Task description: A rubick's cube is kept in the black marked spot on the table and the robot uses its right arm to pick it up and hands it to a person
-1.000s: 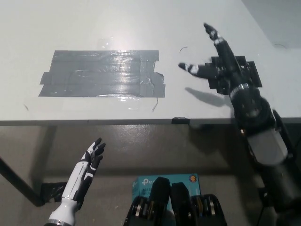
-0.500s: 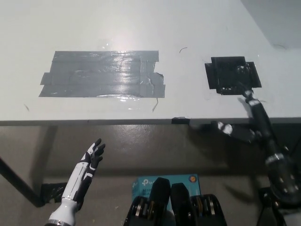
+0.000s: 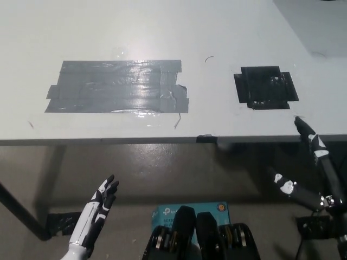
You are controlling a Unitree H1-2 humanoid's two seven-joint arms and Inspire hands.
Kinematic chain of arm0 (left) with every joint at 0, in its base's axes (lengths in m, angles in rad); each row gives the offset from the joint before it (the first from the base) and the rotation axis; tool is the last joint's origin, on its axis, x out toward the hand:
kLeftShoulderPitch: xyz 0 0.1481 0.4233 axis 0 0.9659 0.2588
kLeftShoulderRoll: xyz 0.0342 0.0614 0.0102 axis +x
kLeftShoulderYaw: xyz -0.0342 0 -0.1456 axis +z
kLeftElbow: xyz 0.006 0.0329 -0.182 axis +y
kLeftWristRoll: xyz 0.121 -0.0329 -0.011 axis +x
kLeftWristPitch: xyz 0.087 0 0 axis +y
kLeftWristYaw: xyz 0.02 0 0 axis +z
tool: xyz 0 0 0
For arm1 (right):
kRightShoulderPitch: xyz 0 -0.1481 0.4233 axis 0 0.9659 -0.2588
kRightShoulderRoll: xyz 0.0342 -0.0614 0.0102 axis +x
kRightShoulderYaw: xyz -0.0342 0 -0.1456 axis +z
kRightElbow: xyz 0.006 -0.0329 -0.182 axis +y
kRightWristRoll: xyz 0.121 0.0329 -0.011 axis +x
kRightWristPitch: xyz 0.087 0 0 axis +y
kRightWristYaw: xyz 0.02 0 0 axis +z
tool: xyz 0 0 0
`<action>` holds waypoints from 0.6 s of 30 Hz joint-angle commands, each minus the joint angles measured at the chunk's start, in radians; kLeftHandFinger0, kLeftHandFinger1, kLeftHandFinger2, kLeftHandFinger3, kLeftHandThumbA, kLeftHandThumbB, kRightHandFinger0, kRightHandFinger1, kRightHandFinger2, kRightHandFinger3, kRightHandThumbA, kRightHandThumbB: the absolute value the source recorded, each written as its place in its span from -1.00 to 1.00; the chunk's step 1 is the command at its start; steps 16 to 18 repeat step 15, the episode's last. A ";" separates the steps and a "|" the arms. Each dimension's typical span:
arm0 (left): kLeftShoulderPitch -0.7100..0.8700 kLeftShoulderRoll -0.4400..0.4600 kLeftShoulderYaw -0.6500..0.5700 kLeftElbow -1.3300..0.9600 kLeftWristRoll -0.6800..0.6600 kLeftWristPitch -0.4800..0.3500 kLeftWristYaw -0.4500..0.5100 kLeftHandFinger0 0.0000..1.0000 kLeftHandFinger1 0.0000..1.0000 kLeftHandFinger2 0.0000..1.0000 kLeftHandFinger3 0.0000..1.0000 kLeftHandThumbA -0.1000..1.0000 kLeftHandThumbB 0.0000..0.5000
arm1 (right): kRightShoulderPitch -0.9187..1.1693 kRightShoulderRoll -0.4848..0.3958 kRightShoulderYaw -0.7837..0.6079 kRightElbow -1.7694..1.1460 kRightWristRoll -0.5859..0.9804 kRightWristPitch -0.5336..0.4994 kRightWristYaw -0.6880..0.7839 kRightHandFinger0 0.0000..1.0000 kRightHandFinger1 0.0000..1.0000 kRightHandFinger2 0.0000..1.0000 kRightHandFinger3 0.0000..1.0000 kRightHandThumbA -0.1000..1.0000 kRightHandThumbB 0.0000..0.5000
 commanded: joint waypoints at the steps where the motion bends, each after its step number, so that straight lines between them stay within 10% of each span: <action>1: 0.005 0.007 -0.004 -0.004 -0.009 -0.041 -0.010 1.00 1.00 1.00 1.00 0.90 0.04 | 0.003 -0.002 -0.006 0.103 0.039 -0.091 0.032 1.00 1.00 1.00 1.00 0.39 0.12; 18: 0.008 0.004 -0.003 0.001 -0.007 -0.044 -0.007 1.00 1.00 1.00 1.00 0.89 0.08 | -0.017 0.022 0.021 0.354 0.043 -0.143 0.076 1.00 1.00 1.00 1.00 0.34 -0.16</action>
